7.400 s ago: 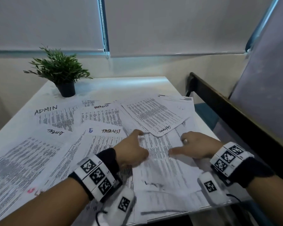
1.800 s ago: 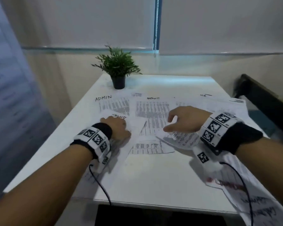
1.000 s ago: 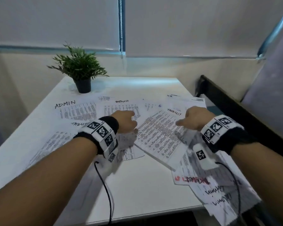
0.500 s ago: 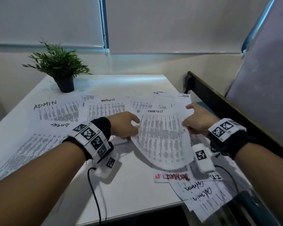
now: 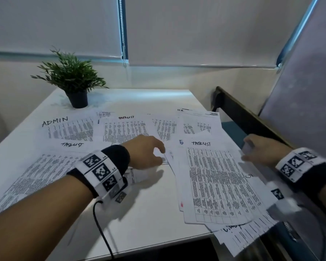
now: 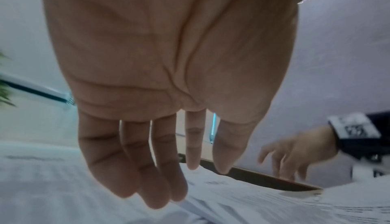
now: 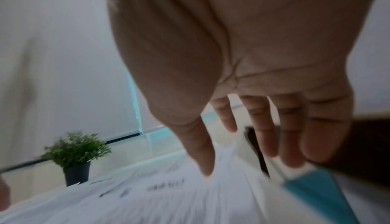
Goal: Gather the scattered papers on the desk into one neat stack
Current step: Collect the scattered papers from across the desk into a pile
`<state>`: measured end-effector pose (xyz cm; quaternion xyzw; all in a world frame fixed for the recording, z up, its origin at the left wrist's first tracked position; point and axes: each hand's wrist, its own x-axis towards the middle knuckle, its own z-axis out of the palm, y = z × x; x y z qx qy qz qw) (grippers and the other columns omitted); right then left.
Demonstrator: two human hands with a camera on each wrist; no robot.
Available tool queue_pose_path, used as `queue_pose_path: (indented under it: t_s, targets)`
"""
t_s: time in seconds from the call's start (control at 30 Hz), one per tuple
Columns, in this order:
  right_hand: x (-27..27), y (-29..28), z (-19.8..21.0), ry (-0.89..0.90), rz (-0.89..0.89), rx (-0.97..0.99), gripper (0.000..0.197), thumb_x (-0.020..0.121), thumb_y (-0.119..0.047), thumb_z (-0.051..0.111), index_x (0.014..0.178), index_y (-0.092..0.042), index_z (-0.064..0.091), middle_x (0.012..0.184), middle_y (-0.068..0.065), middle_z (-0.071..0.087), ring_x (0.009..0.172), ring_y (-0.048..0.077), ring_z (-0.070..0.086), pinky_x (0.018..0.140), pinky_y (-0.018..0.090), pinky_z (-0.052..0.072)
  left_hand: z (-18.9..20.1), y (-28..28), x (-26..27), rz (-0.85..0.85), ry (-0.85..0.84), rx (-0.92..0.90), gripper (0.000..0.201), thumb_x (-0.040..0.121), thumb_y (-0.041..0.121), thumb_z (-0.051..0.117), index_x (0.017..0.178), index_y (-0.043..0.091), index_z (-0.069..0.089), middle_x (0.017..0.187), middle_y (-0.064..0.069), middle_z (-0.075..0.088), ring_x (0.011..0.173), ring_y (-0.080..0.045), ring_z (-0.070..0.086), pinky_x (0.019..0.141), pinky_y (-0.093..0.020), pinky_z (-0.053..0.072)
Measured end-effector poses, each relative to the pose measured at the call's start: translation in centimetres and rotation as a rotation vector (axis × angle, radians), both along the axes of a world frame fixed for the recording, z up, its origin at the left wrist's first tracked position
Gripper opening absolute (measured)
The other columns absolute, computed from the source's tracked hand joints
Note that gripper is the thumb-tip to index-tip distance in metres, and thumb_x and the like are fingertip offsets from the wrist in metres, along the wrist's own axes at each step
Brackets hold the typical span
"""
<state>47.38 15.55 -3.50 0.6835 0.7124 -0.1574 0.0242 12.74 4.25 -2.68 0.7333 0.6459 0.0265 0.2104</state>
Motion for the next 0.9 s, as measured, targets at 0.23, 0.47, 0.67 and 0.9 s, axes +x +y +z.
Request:
queue_pose_path:
  t_s: [0.23,0.47,0.67,0.9]
  targets:
    - [-7.5,-5.2,13.9,-0.060,0.321,0.143,0.038,0.079,-0.059,0.073,0.106,-0.032,0.069,0.074,-0.001,0.074,0.071,0.025,0.071,0.078,0.043,0.060,1.7,-2.5,-6.5,0.155,0.044,-0.005,0.035,0.100,0.042,0.061,0.134,0.034,0.065,0.118,0.008,0.062,0.099,-0.012,0.057,0.089,-0.028,0.043]
    - [-19.3,-9.2,10.7,0.256,0.474,0.011,0.023,0.091,-0.046,0.074,0.103,-0.026,0.070,0.084,-0.001,0.078,0.071,0.013,0.074,0.065,0.030,0.064,0.8,-4.9,-13.0,0.404,0.048,0.065,0.034,0.099,0.034,0.063,0.131,0.024,0.069,0.139,-0.002,0.064,0.101,-0.016,0.057,0.091,-0.028,0.046]
    - [-29.0,-10.0,0.5,0.364,0.466,-0.261,0.050,0.091,-0.047,0.075,0.113,-0.002,0.071,0.097,0.016,0.079,0.088,0.031,0.080,0.083,0.049,0.066,-0.4,-8.7,-20.9,0.688,0.174,-0.085,0.078,0.093,0.057,0.064,0.157,0.019,0.040,0.164,-0.005,0.039,0.147,-0.026,0.042,0.115,-0.033,0.035]
    - [-34.7,-11.1,-2.1,0.413,0.454,-0.270,0.060,0.084,-0.051,0.080,0.124,-0.010,0.061,0.116,0.009,0.071,0.106,0.029,0.073,0.098,0.049,0.059,-2.9,-11.2,-21.7,0.655,0.224,-0.262,0.111,0.081,0.066,0.073,0.165,0.023,0.015,0.167,-0.005,0.034,0.150,-0.029,0.039,0.120,-0.038,0.036]
